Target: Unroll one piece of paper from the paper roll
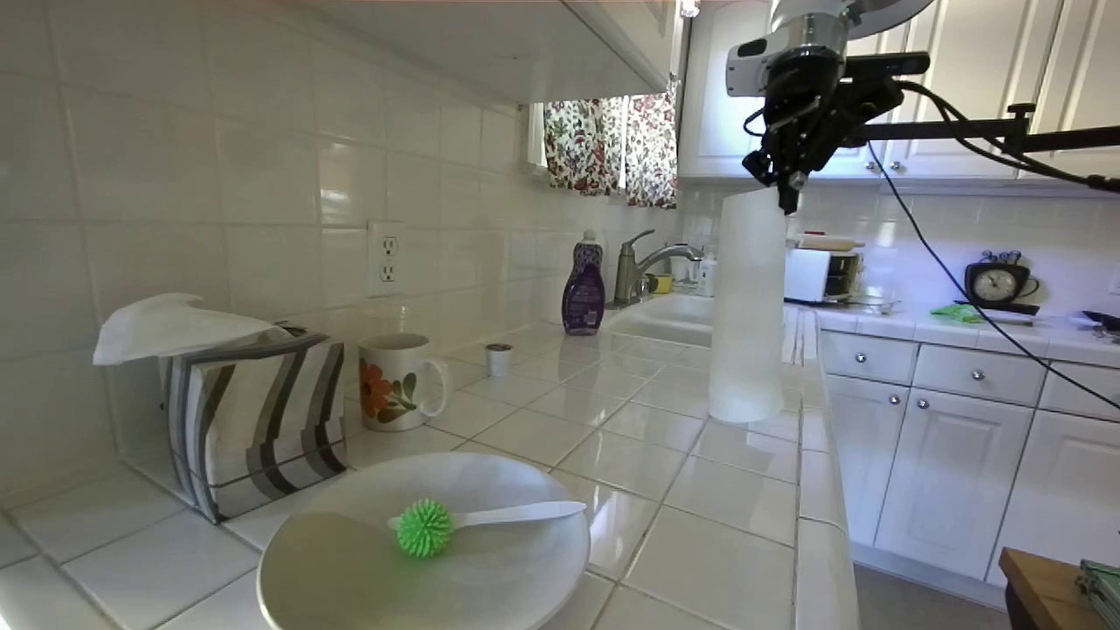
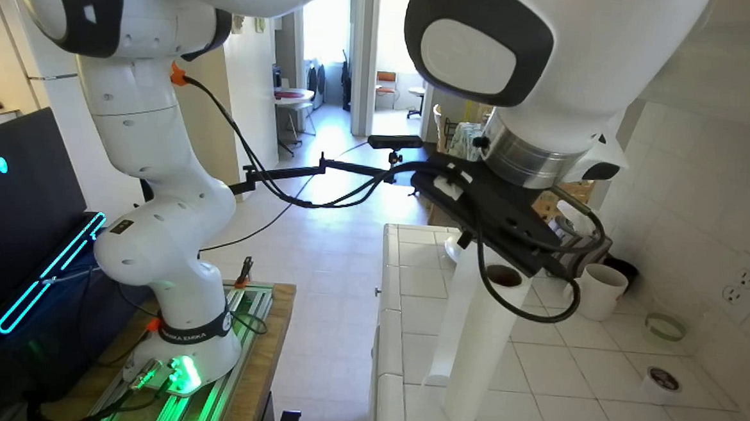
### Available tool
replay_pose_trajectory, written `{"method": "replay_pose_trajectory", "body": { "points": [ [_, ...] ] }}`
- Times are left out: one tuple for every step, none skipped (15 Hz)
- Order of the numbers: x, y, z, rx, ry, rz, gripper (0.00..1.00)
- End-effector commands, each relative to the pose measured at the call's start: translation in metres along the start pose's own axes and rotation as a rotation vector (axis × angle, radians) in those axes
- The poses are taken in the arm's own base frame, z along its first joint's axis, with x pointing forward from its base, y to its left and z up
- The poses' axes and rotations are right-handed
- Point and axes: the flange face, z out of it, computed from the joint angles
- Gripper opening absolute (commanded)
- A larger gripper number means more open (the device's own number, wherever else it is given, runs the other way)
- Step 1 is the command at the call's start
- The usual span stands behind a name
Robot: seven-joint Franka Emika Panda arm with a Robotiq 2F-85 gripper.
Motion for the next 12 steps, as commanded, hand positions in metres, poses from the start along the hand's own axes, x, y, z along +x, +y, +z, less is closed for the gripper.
{"method": "replay_pose_trajectory", "body": {
  "points": [
    [0.007,0.005,-0.005,-0.042,0.064,-0.028,0.0],
    [0.008,0.007,-0.007,-0.055,0.08,-0.031,0.0],
    [0.009,0.009,-0.008,-0.072,0.093,-0.03,0.0],
    [0.01,0.011,-0.009,-0.086,0.105,-0.027,0.0],
    [0.011,0.014,-0.011,-0.106,0.115,-0.027,0.0],
    [0.012,0.016,-0.012,-0.126,0.126,-0.024,0.0],
    [0.012,0.019,-0.014,-0.145,0.136,-0.02,0.0],
    [0.013,0.022,-0.016,-0.167,0.145,-0.015,0.0],
    [0.013,0.025,-0.017,-0.188,0.158,-0.007,0.0],
    [0.013,0.028,-0.019,-0.211,0.167,0.001,0.0],
    [0.012,0.031,-0.02,-0.234,0.175,0.009,0.0],
    [0.011,0.034,-0.022,-0.257,0.18,0.018,0.0]
  ]
}}
